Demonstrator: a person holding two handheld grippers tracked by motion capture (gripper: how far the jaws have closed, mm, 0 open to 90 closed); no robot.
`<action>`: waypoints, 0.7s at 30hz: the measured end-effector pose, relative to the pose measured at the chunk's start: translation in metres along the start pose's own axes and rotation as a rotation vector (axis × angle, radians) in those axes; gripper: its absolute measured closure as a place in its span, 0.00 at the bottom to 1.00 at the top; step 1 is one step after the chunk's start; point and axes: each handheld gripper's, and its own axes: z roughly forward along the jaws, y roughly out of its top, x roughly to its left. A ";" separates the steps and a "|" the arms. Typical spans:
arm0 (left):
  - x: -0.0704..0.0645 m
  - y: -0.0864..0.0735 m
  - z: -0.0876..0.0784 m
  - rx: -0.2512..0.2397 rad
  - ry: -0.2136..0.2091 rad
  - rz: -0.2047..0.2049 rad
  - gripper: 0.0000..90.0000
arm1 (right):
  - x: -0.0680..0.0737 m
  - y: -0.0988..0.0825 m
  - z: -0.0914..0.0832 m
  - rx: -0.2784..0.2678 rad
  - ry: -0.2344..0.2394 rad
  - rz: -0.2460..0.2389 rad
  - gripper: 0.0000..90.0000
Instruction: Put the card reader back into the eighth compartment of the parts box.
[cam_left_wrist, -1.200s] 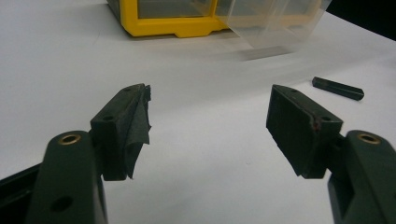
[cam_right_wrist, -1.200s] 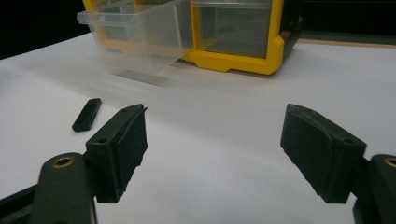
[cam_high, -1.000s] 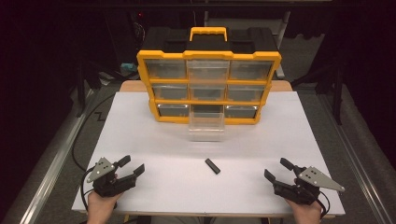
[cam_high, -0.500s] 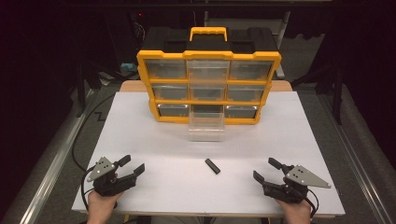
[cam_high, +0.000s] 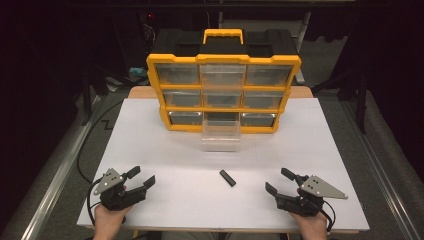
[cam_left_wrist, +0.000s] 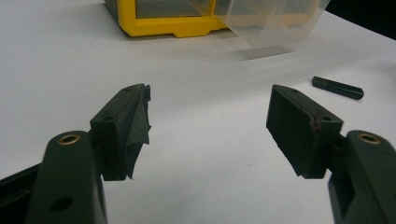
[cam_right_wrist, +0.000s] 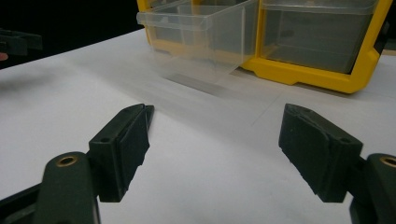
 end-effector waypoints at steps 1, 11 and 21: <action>0.000 0.000 0.000 0.000 0.000 0.001 0.34 | 0.000 0.000 0.001 -0.001 0.002 -0.004 0.27; 0.000 -0.001 0.000 0.004 -0.001 0.002 0.34 | 0.006 0.003 0.010 0.005 0.031 -0.009 0.27; -0.001 -0.001 0.001 0.004 -0.004 0.002 0.34 | 0.014 0.006 0.022 0.018 0.056 -0.033 0.27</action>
